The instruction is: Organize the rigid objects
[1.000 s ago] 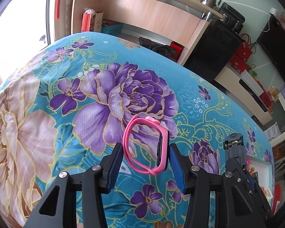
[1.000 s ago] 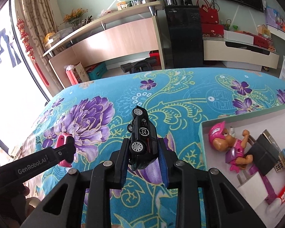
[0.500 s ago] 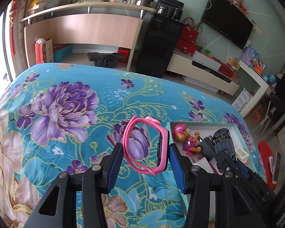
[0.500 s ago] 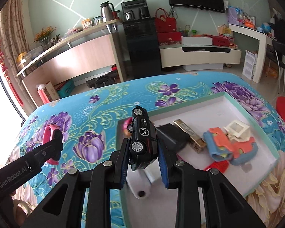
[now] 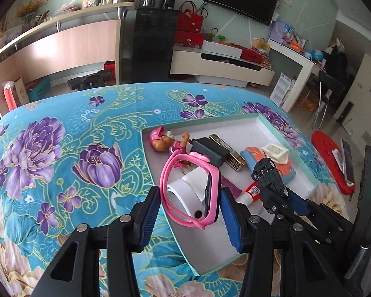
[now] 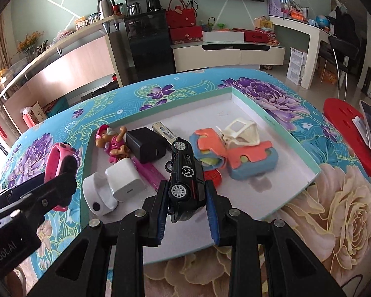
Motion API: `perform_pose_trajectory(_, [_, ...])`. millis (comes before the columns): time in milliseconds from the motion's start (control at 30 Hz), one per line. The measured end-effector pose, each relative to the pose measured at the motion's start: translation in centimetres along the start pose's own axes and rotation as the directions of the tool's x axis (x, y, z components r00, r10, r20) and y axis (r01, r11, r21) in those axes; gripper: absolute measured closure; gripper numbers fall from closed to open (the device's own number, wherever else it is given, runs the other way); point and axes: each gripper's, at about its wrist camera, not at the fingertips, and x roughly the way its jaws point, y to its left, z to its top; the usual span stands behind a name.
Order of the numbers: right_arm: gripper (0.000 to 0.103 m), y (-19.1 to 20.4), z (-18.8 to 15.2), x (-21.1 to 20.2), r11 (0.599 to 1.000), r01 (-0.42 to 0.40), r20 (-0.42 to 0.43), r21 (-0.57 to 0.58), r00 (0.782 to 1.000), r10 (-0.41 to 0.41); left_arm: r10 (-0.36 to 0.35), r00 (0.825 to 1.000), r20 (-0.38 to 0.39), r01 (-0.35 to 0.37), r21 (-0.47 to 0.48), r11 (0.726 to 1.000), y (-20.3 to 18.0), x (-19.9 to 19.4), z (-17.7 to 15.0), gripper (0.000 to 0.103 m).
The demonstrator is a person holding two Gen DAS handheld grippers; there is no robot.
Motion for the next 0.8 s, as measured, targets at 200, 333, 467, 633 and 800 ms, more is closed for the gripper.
perform_pose_trajectory(200, [0.073,-0.5,-0.6,0.1,1.000,-0.001,-0.021,0.002,1.000,0.001,-0.001,0.999,-0.049,0.002,0.021,1.000,-0.8,1.2,-0.9,0.048])
perform_pose_trajectory(333, [0.073,-0.7,-0.8,0.4,1.000,-0.009,-0.040,0.016,0.999,0.010,0.010,0.998,-0.055,-0.010,0.010,1.000,-0.3,1.0,-1.2,0.036])
perform_pose_trajectory(467, [0.071,-0.5,-1.0,0.2,1.000,-0.019,-0.045,0.006,0.999,0.019,0.017,0.999,-0.051,-0.017,-0.008,1.000,0.1,0.3,-1.5,0.033])
perform_pose_trajectory(633, [0.046,-0.2,-1.5,-0.4,0.999,-0.039,-0.046,-0.003,0.998,0.039,0.046,0.998,-0.032,-0.047,-0.036,0.998,1.3,-0.8,-1.9,0.026])
perform_pose_trajectory(800, [0.031,-0.1,-2.0,-1.5,0.999,-0.049,-0.038,-0.011,0.998,0.048,0.104,0.994,-0.029,-0.106,-0.073,0.992,3.5,-1.9,-2.5,0.026])
